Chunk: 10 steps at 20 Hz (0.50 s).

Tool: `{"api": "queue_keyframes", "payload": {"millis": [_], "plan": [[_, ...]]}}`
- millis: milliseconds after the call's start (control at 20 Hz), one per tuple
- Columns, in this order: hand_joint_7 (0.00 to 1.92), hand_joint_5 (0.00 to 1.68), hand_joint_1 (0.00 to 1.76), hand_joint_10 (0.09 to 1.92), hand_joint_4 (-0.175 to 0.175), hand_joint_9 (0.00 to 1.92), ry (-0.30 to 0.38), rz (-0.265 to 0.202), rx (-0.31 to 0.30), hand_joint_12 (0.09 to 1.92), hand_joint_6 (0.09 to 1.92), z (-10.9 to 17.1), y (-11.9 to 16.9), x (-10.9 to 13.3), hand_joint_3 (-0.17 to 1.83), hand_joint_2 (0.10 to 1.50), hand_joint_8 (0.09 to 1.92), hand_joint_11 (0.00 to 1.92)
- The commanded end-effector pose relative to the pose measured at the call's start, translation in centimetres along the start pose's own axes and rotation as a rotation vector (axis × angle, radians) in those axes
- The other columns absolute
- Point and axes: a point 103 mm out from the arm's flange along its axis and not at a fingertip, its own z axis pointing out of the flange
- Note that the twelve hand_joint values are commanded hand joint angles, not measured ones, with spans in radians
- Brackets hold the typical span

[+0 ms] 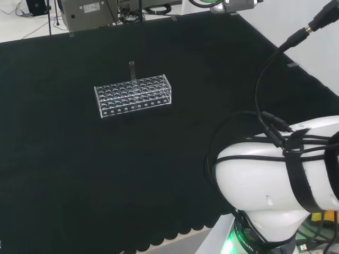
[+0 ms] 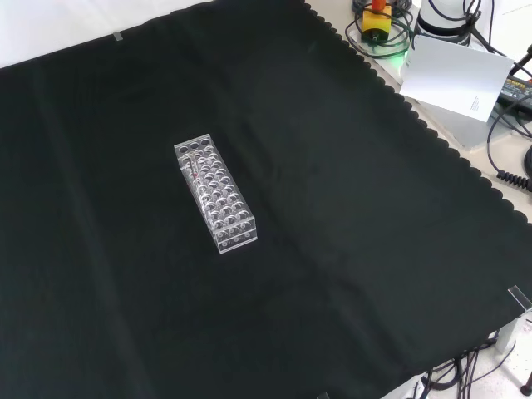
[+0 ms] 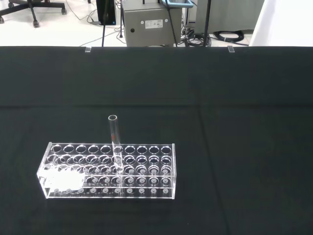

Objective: Pick up the test tube.

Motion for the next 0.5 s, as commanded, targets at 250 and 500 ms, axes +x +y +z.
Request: {"api": "queue_keyframes", "payload": {"millis": [250,500], "plan": [[0.05,0.26,0.61,0.09,-0.092,0.54,-0.006,0.003,-0.005,1.58,0.09,0.0,0.1,0.0,0.41,0.78,0.85,0.00],[0.05,0.26,0.61,0.09,-0.093,0.54,-0.001,-0.022,0.036,1.58,0.09,0.8,2.3,0.3,0.40,0.78,0.85,0.00]]}}
